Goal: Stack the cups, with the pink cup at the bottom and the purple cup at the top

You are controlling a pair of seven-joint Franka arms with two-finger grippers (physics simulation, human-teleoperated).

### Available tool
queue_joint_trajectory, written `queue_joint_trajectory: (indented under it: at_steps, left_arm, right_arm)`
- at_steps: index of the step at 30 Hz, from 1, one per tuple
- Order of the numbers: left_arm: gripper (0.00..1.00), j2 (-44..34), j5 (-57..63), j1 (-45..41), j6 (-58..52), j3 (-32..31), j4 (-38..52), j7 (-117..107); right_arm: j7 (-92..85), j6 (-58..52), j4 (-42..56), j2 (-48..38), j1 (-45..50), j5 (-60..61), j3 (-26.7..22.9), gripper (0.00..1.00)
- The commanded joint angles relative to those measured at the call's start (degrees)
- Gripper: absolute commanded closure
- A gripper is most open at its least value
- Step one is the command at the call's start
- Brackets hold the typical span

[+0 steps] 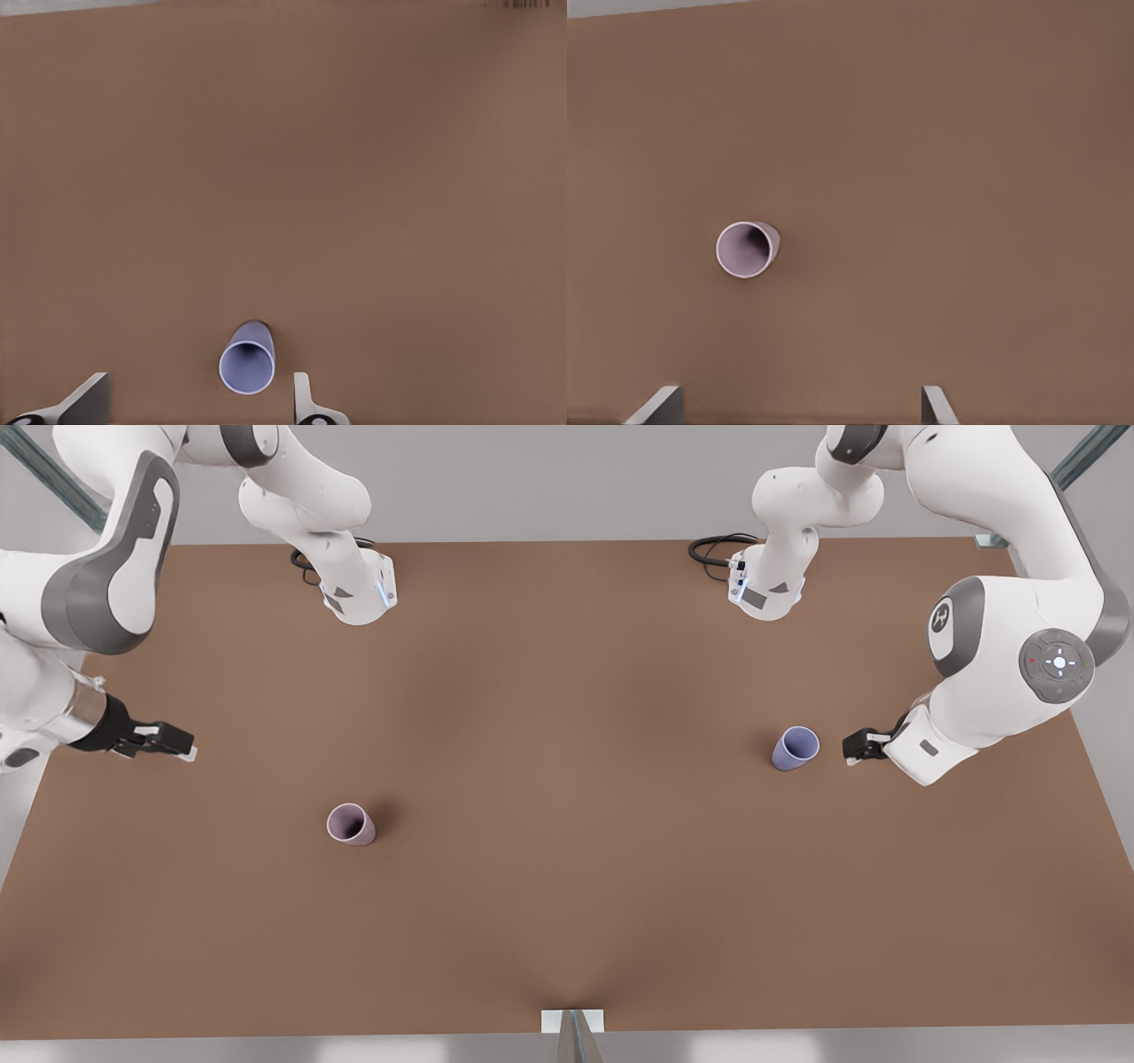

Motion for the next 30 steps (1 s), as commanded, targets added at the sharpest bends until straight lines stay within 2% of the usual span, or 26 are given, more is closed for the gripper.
queue_joint_trajectory:
  at_steps: [1,4,6,8,14,18,26,30]
  left_arm:
    - [0.00,-0.06,0.10,0.00,0.51,-0.01,-0.06,1.17]
    - [0.00,0.29,0.10,0.00,0.60,-0.01,-0.32,1.26]
    - [0.00,0.29,0.10,0.00,1.04,0.17,-1.02,1.26]
    - [0.00,0.64,0.10,0.00,1.21,0.34,-1.11,1.26]
    - [0.00,1.25,0.10,0.18,1.65,0.70,-1.20,1.44]
    - [0.00,1.87,0.10,0.35,1.65,1.22,-1.11,1.79]
    - [0.00,2.75,0.10,0.35,1.74,1.58,-1.11,1.88]
    - [0.00,3.28,0.10,0.35,2.01,1.66,-1.11,1.88]
  right_arm:
    - [-3.56,5.67,-2.43,-1.26,0.58,-0.59,0.93,0.00]
    - [-2.24,4.97,-2.95,-0.82,1.46,-0.68,1.90,0.00]
    - [-2.50,7.24,-7.34,-1.00,1.54,1.17,2.25,0.00]
    - [-3.20,15.51,-15.70,-1.44,2.34,1.17,2.86,0.00]
    - [-3.82,33.61,-32.57,-2.67,4.44,1.43,3.04,0.00]
    - [-3.99,42.32,-32.05,3.13,4.44,1.43,3.04,0.00]
    - [-3.99,47.77,-29.33,11.48,5.24,1.52,2.86,0.00]
    - [-3.99,48.74,-29.77,13.06,5.41,1.44,3.04,0.00]
